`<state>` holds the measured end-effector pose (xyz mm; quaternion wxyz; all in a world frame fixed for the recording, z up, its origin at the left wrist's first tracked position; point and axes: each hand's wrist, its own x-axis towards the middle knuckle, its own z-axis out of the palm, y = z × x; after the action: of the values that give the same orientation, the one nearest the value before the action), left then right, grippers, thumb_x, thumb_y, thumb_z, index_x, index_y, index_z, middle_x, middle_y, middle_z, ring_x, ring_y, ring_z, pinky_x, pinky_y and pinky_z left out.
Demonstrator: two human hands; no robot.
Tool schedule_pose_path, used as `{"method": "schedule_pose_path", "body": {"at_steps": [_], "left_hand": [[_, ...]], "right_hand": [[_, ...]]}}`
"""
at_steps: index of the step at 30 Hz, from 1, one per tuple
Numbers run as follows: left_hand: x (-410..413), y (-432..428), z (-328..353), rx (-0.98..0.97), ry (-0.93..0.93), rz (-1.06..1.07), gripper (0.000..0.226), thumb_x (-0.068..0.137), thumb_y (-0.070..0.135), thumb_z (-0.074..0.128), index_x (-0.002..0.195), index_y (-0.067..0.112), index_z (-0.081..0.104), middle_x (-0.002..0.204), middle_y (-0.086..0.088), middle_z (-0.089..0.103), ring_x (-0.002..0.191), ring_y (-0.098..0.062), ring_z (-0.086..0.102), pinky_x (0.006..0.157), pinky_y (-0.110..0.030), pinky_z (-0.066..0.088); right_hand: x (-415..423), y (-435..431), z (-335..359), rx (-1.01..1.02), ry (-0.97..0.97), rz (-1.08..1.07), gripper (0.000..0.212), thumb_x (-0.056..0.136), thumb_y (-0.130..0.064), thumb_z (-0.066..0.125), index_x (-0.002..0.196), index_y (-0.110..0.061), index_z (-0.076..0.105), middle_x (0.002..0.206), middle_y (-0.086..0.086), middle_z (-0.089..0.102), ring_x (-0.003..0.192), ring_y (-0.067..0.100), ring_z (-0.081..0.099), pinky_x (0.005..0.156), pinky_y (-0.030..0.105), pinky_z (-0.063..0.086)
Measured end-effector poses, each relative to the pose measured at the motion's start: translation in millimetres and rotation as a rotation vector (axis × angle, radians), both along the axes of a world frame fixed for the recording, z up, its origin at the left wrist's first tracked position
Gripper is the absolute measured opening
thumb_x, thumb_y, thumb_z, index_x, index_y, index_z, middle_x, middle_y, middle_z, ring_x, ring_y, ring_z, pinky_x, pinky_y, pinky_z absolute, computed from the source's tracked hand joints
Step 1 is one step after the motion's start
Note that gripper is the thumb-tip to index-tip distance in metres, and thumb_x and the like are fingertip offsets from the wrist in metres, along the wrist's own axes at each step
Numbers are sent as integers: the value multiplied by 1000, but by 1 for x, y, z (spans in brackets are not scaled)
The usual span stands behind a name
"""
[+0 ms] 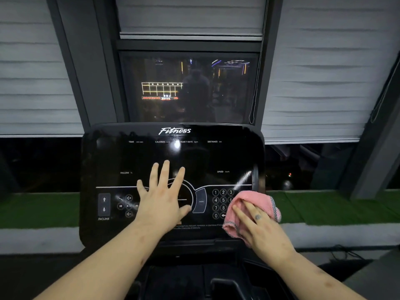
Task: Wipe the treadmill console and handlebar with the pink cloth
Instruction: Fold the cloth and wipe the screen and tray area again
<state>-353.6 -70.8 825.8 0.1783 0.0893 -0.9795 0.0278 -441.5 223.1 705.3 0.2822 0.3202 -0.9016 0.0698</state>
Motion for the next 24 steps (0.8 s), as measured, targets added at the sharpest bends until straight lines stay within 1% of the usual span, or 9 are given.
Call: {"method": "schedule_pose_path", "body": {"at_steps": [2,5,7,8,10,11,14,20,24], "left_hand": [[5,2,-8,-1,-13,19,110,86,75,59,162,40,-12,169,-8,-25,155,-34,-25,121,-70,12],[9,1,-14,-13,-29,50,110,86,75,59,161,40,-13,169,-7,-26,155,-35,-24,122,-69,15],[8,-1,-14,-9,-30,60,112,85,75,61,162,41,-12,169,-7,-26,156,-35,-23,121,-69,17],[7,-1,-14,-6,-35,65,112,85,75,62,162,41,-12,169,-7,-26,156,-35,-23,121,-68,18],[4,-1,-13,-3,-51,72,114,84,74,63,161,41,-14,168,-7,-27,155,-35,-24,122,-67,20],[3,0,-13,-2,-58,75,115,84,74,64,161,41,-15,168,-7,-28,155,-36,-24,121,-66,22],[2,0,-15,5,-58,83,118,83,72,68,161,41,-15,167,-7,-29,155,-36,-26,121,-64,26],[1,5,-20,13,-49,102,122,82,69,71,160,40,-19,166,-6,-34,154,-35,-29,121,-66,24],[1,5,-20,13,-54,103,121,84,69,69,159,40,-22,164,-6,-37,153,-36,-29,121,-67,23]], "right_hand": [[-2,3,-1,41,-43,-13,83,85,-45,78,157,-31,40,158,6,44,120,26,67,79,39,63],[-8,1,25,176,49,111,48,105,-52,37,140,-33,63,167,4,31,144,27,47,91,49,60],[-21,-4,55,172,240,187,26,96,-41,60,107,-29,80,162,4,35,143,28,46,89,51,60],[-29,-8,72,105,278,188,23,86,-36,76,106,-27,81,159,3,35,140,28,46,86,49,60],[-50,-18,106,-63,164,144,58,80,-35,81,135,-29,68,162,1,28,141,26,43,93,52,59],[-61,-23,120,-119,93,100,72,85,-39,76,152,-34,51,167,0,23,144,27,41,100,54,54],[-87,-31,140,-153,-26,43,85,93,-45,68,163,-38,21,173,-3,10,150,30,36,114,54,43],[-58,-32,111,-232,-60,79,80,95,-38,68,163,-33,26,171,-3,15,148,26,36,105,49,52],[-28,-28,66,-245,65,130,75,85,-32,78,153,-19,50,168,-4,16,130,30,55,83,47,63]]}}
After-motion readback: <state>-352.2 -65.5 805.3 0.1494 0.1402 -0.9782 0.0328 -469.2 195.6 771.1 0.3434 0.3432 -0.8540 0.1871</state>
